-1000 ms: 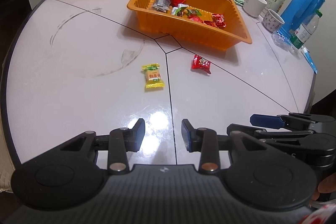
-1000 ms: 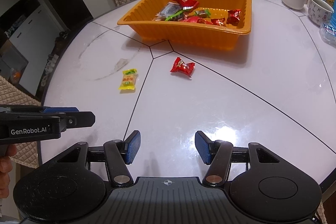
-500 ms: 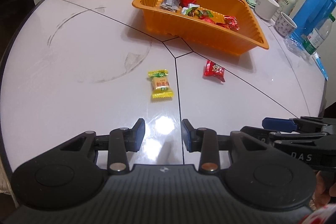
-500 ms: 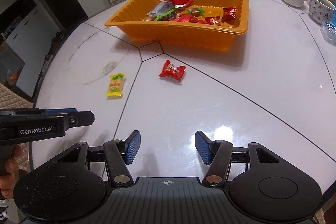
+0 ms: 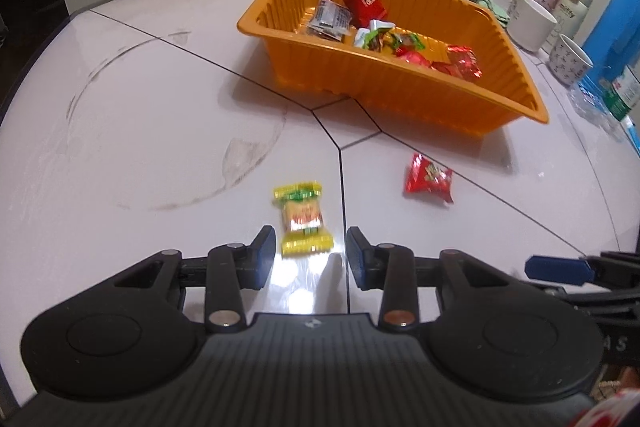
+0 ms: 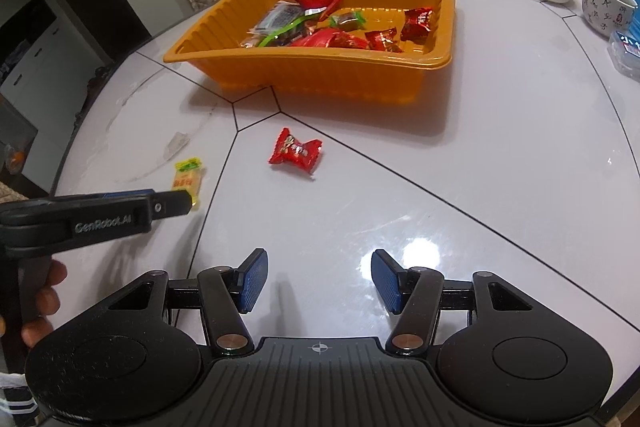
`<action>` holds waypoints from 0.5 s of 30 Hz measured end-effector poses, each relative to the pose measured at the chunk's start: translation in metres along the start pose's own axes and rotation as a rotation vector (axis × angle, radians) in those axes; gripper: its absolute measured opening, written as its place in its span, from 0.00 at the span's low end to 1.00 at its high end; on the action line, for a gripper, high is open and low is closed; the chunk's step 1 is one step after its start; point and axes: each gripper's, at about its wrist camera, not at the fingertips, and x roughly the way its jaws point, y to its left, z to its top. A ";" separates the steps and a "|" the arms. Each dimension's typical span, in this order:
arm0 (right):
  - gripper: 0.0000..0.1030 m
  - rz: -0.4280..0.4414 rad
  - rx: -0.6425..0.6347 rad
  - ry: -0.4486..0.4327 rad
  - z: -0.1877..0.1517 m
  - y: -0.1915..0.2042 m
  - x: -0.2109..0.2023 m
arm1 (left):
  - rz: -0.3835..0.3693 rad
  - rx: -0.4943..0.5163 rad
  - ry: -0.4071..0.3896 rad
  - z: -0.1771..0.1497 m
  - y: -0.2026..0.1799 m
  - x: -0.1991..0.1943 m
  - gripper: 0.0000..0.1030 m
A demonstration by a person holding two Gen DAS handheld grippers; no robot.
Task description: Organize snacks
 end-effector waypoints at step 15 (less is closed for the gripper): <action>0.56 0.004 0.002 -0.002 0.015 -0.011 0.010 | 0.040 0.059 -0.024 0.005 -0.004 0.018 0.28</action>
